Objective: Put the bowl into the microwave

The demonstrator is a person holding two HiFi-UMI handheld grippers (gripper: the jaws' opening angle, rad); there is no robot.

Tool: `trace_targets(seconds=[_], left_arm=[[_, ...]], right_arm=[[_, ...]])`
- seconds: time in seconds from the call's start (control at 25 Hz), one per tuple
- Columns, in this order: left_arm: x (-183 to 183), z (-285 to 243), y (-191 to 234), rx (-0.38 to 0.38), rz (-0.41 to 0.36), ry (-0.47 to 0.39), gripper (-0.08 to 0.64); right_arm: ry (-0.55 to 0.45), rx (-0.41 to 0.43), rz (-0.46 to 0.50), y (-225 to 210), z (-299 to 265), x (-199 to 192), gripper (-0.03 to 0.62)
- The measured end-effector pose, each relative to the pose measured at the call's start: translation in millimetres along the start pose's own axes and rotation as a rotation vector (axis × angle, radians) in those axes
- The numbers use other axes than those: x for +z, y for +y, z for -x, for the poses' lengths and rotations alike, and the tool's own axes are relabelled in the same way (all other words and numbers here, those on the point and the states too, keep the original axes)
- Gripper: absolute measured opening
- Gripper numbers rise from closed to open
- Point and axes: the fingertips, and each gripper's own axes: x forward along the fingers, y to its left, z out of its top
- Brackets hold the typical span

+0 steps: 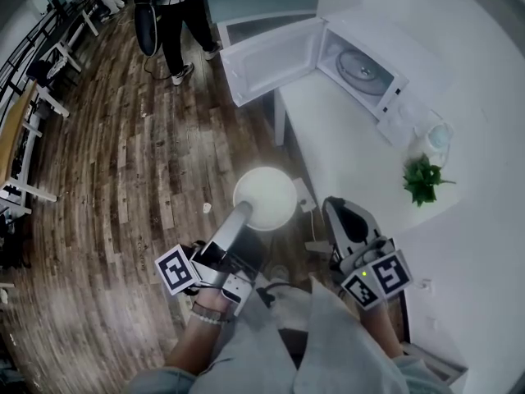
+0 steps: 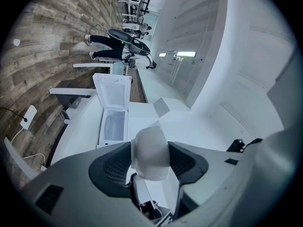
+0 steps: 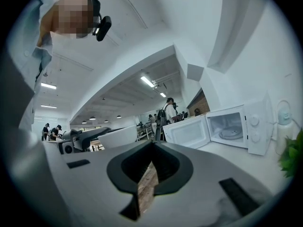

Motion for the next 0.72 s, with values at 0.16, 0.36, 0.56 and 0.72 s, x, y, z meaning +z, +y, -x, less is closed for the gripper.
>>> trace_targets(seconds=[0.16, 0.36, 0.56, 0.72], left_arm=[[0, -11, 3, 0.001, 0.017, 0.005, 0.233], [8, -23, 9, 0.003, 0.026, 0.013, 0.233], [24, -42, 17, 0.005, 0.031, 0.027, 0.233], [39, -60, 21, 0.004, 0.037, 0.060, 0.233]], right_arm=[[0.002, -0.016, -0.012, -11, -1, 0, 0.002], [0.000, -0.033, -0.022, -21, -8, -1, 0.002], [0.004, -0.068, -0.025, -37, -19, -1, 0.002], [0.000, -0.103, -0.029, -48, -34, 1, 0.002]])
